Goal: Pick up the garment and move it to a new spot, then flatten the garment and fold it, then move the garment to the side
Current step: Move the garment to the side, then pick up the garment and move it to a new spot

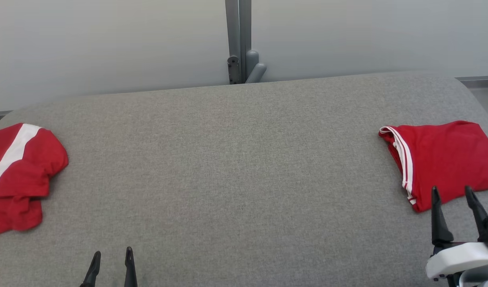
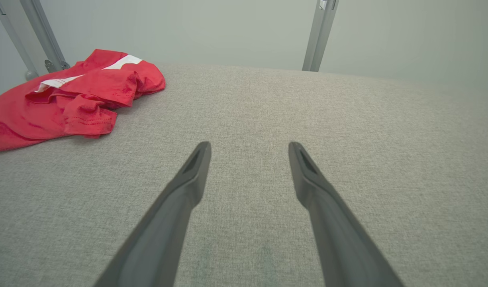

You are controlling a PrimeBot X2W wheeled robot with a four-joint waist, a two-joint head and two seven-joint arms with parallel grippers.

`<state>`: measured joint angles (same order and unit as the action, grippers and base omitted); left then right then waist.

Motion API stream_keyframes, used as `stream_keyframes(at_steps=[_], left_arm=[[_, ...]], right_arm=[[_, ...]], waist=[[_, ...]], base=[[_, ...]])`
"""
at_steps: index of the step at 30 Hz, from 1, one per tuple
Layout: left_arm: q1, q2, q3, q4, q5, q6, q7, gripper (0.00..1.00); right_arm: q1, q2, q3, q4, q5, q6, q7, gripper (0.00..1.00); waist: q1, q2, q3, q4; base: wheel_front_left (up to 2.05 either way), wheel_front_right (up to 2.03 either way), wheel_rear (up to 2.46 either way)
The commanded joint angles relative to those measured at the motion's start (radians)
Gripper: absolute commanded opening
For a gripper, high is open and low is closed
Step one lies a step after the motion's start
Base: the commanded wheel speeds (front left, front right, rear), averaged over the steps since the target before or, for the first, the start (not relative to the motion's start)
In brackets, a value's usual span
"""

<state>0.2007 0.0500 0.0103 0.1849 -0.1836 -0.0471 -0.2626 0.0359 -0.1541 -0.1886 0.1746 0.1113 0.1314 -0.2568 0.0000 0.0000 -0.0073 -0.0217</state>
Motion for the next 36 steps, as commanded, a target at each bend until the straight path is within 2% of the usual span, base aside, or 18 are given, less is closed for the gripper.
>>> stream_keyframes(at_steps=[1, 11, 36], left_arm=[[-0.016, 0.002, 0.004, 0.003, 0.002, -0.004, -0.003, 1.0], [-0.035, 0.002, 0.011, 0.029, -0.008, -0.015, -0.003, 1.0], [-0.049, 0.002, 0.008, 0.043, -0.009, -0.016, -0.003, 1.0]], right_arm=[[0.019, 0.008, 0.008, -0.008, -0.007, -0.001, -0.007, 1.0], [0.096, 0.041, 0.078, -0.075, -0.006, -0.001, -0.008, 1.0], [0.11, 0.061, 0.076, -0.038, 0.011, -0.001, -0.008, 1.0]], waist=[[0.0, 0.0, 0.0, 0.003], [0.0, 0.0, -0.003, 0.022], [0.0, 0.0, -0.012, 0.048]], base=[[0.0, 0.0, 0.0], [0.0, 0.0, 0.0], [0.0, 0.0, 0.0]])
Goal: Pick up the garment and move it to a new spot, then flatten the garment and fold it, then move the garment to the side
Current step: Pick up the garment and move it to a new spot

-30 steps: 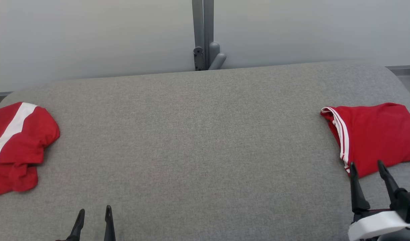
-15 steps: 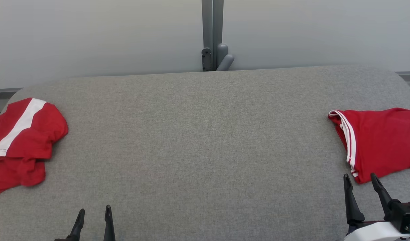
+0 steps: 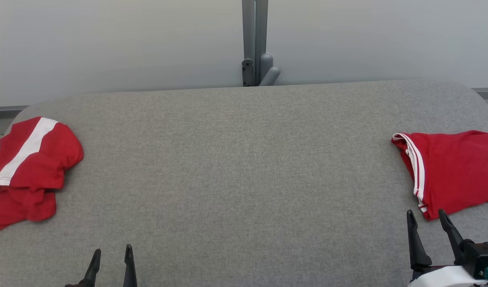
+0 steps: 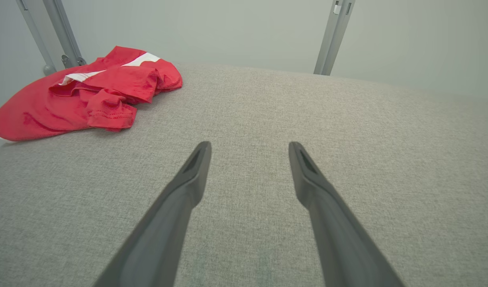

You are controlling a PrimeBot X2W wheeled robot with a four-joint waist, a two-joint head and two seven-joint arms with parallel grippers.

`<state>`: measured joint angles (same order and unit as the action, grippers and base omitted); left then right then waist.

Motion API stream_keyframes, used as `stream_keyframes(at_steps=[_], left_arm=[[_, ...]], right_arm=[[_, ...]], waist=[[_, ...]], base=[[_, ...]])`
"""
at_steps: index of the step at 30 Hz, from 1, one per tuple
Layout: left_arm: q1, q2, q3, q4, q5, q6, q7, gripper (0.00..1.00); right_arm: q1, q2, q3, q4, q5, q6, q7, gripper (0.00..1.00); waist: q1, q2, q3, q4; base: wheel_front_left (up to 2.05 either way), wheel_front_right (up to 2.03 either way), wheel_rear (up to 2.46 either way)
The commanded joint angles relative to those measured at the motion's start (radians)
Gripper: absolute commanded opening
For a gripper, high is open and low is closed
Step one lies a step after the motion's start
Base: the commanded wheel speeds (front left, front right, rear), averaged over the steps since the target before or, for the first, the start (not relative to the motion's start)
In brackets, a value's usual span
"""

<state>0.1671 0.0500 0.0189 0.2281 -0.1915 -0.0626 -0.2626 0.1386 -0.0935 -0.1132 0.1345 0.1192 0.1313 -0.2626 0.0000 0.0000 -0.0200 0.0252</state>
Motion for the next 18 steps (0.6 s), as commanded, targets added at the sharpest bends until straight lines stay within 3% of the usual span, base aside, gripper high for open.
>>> stream_keyframes(at_steps=[1, 9, 18], left_arm=[[-0.016, 0.002, -0.001, 0.0, -0.001, 0.0, -0.003, 1.0], [-0.02, 0.002, 0.0, 0.001, 0.008, -0.002, -0.003, 1.0], [-0.008, 0.002, 0.012, 0.001, 0.022, 0.001, -0.003, 1.0]], right_arm=[[0.007, 0.001, 0.002, 0.004, 0.004, -0.001, -0.003, 1.0], [0.006, 0.001, 0.016, 0.003, 0.013, -0.001, -0.003, 1.0], [0.011, 0.005, 0.041, 0.014, 0.023, -0.001, -0.003, 1.0]], waist=[[0.0, 0.0, 0.0, 0.002], [0.0, 0.0, -0.005, 0.056], [0.0, 0.0, -0.023, 0.203]], base=[[0.0, 0.0, 0.0], [0.0, 0.0, 0.0], [0.0, 0.0, 0.0]])
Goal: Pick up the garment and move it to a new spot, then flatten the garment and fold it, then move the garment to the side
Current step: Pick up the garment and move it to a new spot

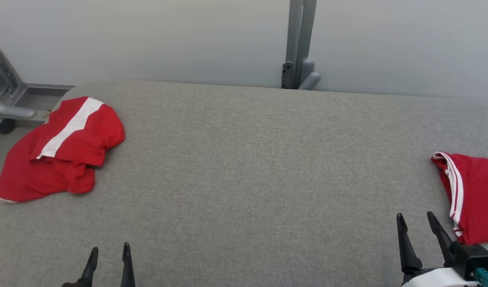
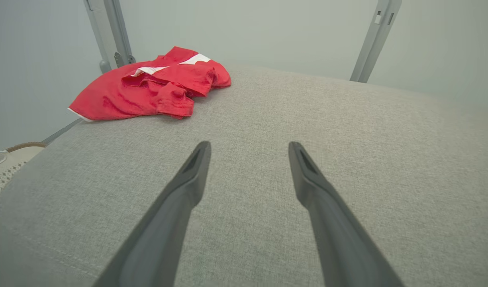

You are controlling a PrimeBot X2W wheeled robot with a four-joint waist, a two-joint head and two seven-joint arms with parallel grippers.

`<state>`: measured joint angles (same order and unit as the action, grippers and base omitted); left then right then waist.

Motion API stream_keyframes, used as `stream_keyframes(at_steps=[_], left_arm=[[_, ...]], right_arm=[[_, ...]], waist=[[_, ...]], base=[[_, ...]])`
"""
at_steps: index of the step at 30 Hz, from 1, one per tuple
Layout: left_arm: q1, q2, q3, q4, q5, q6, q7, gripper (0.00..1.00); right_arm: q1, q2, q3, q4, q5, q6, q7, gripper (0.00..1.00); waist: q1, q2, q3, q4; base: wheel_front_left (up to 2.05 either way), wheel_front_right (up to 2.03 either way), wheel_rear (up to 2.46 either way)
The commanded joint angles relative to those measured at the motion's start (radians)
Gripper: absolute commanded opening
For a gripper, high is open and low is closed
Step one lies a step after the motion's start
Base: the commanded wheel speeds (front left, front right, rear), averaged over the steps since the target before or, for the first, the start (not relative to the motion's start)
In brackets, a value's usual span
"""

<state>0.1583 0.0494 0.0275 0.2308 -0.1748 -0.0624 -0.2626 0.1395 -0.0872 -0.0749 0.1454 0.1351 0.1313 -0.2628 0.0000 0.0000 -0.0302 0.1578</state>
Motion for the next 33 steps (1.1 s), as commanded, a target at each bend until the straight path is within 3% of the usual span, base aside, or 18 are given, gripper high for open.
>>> stream_keyframes(at_steps=[1, 10, 16, 33], left_arm=[[0.003, 0.003, 0.007, -0.003, 0.007, 0.002, -0.003, 1.0], [0.015, 0.003, 0.058, -0.01, 0.022, -0.004, -0.003, 1.0], [0.022, 0.003, 0.072, -0.013, 0.023, -0.009, -0.003, 1.0], [-0.027, 0.009, 0.086, -0.002, 0.021, -0.019, -0.003, 1.0]], right_arm=[[0.009, -0.002, 0.009, 0.008, 0.006, -0.001, -0.002, 1.0], [-0.028, -0.003, 0.091, 0.038, 0.016, -0.001, -0.002, 1.0], [-0.036, -0.001, 0.106, 0.049, 0.022, -0.001, -0.002, 1.0], [-0.035, -0.014, 0.112, 0.048, 0.021, -0.001, -0.003, 1.0]], waist=[[0.0, 0.0, -0.015, 0.089], [0.0, 0.0, -0.031, 0.221], [0.0, 0.0, -0.039, 0.258], [0.0, 0.0, -0.009, 0.215]], base=[[0.0, 0.0, 0.0], [0.0, 0.0, 0.0], [0.0, 0.0, 0.0], [0.0, 0.0, 0.0]])
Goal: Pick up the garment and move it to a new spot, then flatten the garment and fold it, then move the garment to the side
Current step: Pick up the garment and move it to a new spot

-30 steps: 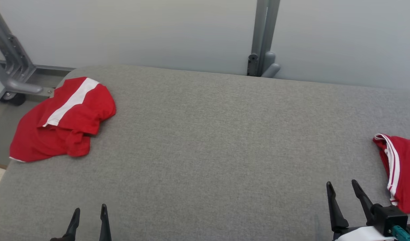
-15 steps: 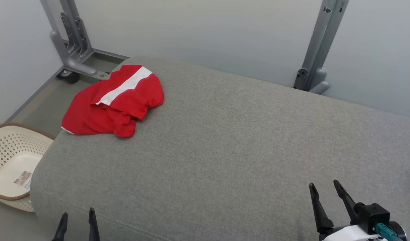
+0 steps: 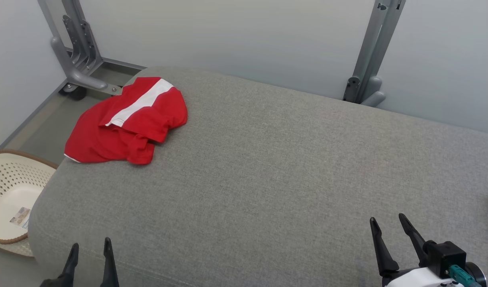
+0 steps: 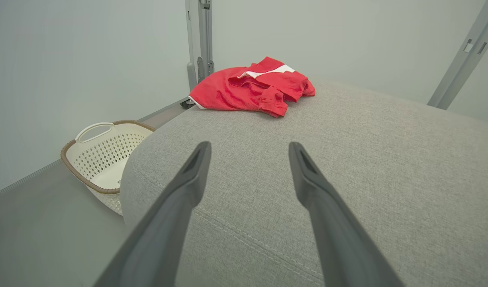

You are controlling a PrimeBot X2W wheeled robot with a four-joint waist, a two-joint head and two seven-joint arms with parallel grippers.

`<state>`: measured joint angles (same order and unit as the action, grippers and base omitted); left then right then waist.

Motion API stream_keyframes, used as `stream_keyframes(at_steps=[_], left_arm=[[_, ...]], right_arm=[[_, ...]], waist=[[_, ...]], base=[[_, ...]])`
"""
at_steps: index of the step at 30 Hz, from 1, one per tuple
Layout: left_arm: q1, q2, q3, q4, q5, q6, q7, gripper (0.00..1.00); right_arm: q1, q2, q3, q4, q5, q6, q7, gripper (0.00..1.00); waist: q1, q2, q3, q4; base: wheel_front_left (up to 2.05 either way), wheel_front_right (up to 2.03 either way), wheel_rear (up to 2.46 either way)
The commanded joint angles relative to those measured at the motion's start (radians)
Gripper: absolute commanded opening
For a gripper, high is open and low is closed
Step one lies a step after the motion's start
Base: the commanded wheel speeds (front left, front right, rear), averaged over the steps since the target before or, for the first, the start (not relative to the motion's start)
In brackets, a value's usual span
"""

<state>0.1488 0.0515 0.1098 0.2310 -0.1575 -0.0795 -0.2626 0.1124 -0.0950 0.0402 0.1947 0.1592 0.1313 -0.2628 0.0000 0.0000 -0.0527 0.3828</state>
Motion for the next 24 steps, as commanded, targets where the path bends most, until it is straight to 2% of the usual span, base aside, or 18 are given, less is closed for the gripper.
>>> stream_keyframes(at_steps=[1, 4, 9, 15, 17, 24], left_arm=[[-0.032, 0.012, 0.005, 0.008, 0.005, -0.005, -0.003, 1.0], [-0.099, 0.026, 0.009, 0.044, -0.008, -0.016, -0.003, 1.0], [-0.278, 0.058, 0.011, 0.137, -0.055, -0.031, 0.004, 1.0], [-0.521, 0.098, 0.022, 0.279, -0.172, -0.047, 0.083, 1.0], [-0.602, 0.128, 0.015, 0.32, -0.2, -0.05, 0.102, 1.0], [-0.789, 0.168, -0.007, 0.467, -0.297, -0.052, 0.14, 1.0]], right_arm=[[-0.014, -0.007, -0.002, -0.002, -0.005, -0.001, -0.002, 1.0], [-0.04, -0.014, 0.001, -0.012, -0.017, -0.001, -0.003, 1.0], [-0.119, -0.034, -0.001, -0.03, -0.045, -0.001, -0.003, 1.0], [-0.218, -0.046, -0.014, -0.056, -0.087, -0.001, -0.002, 1.0], [-0.247, -0.051, -0.018, -0.064, -0.097, -0.001, -0.003, 1.0], [-0.305, -0.055, -0.012, -0.073, -0.126, -0.001, -0.003, 1.0]], waist=[[0.0, 0.0, 0.023, -0.015], [0.0, 0.0, 0.081, -0.034], [0.0, 0.0, 0.236, -0.072], [0.0, 0.0, 0.429, -0.106], [0.0, 0.0, 0.488, -0.114], [0.0, 0.0, 0.606, -0.128]], base=[[0.0, 0.0, 0.0], [0.0, 0.0, 0.0], [0.0, 0.0, 0.0], [0.0, 0.0, 0.0], [0.0, 0.0, 0.0], [0.0, 0.0, 0.0]])
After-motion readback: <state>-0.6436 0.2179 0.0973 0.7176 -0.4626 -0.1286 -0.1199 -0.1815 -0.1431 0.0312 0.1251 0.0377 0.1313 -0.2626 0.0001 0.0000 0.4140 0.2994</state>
